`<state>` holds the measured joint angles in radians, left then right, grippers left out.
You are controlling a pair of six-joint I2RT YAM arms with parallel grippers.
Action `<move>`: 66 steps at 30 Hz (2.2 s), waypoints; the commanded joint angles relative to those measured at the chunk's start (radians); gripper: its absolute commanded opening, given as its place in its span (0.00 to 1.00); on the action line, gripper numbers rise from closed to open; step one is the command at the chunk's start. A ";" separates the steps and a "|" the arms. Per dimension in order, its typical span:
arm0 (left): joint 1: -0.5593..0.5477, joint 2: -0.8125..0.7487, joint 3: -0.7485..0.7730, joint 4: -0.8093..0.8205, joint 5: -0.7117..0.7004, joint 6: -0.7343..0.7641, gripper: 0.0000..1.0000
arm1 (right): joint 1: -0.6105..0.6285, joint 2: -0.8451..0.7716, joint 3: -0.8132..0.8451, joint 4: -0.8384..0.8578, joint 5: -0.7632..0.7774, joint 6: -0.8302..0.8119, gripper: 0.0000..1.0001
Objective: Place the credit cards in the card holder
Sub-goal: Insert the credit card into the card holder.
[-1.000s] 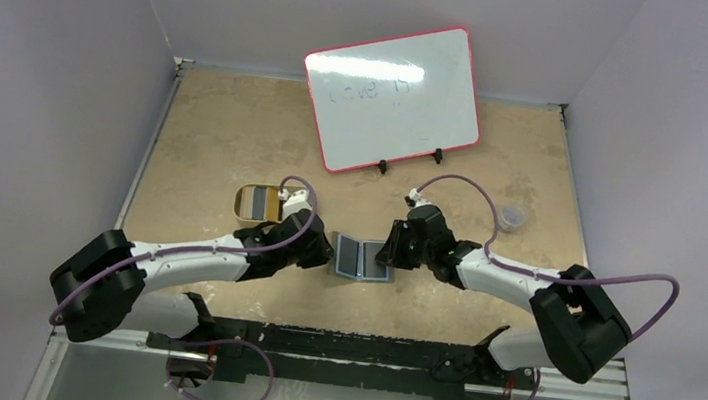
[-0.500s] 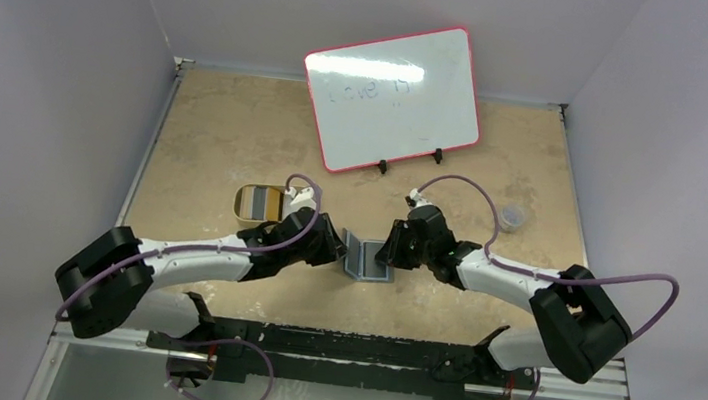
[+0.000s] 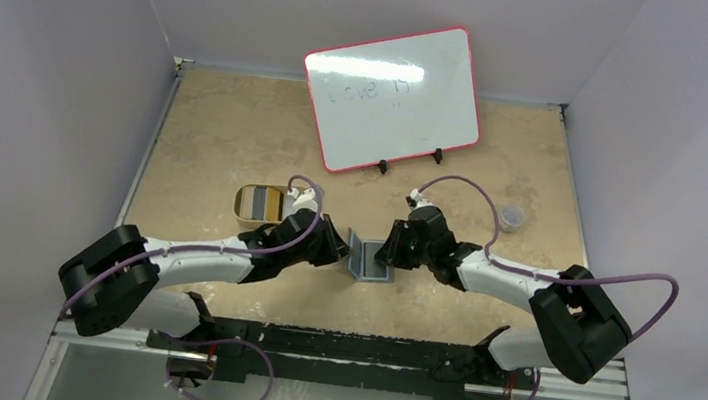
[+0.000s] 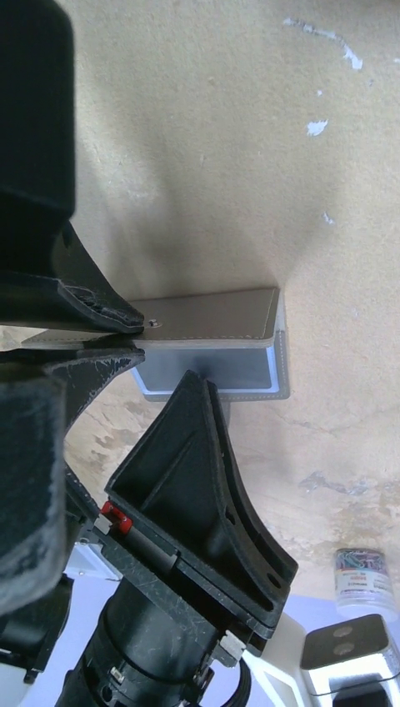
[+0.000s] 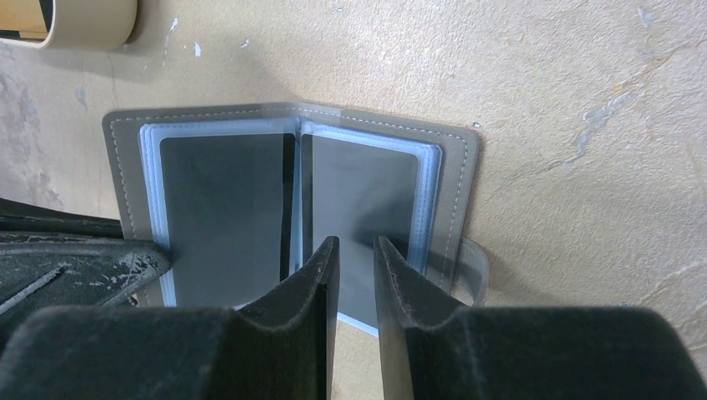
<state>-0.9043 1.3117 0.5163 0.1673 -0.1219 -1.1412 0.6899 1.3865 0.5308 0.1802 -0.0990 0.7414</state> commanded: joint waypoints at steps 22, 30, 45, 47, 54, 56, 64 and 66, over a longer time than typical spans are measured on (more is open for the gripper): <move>-0.004 0.054 -0.065 0.251 0.087 -0.016 0.08 | 0.004 0.011 -0.032 0.021 -0.014 0.017 0.25; -0.004 0.060 -0.069 0.263 0.090 -0.013 0.03 | 0.005 0.007 -0.034 0.022 -0.018 0.019 0.25; -0.004 0.079 -0.066 0.279 0.101 -0.009 0.11 | 0.005 0.016 -0.031 0.029 -0.026 0.016 0.25; -0.004 0.083 -0.067 0.285 0.106 -0.009 0.10 | 0.004 0.018 -0.031 0.031 -0.025 0.014 0.25; -0.004 0.086 -0.073 0.303 0.107 -0.011 0.12 | 0.005 0.022 -0.034 0.033 -0.027 0.014 0.25; -0.003 0.087 -0.076 0.312 0.106 -0.013 0.06 | 0.005 0.022 -0.035 0.034 -0.028 0.015 0.25; -0.004 0.097 -0.084 0.330 0.113 -0.016 0.14 | 0.005 0.021 -0.039 0.037 -0.030 0.016 0.25; -0.003 0.096 -0.085 0.336 0.114 -0.016 0.16 | 0.005 0.022 -0.039 0.039 -0.030 0.017 0.25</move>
<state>-0.9043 1.3979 0.4446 0.4641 -0.0292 -1.1492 0.6903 1.3945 0.5095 0.2371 -0.1261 0.7593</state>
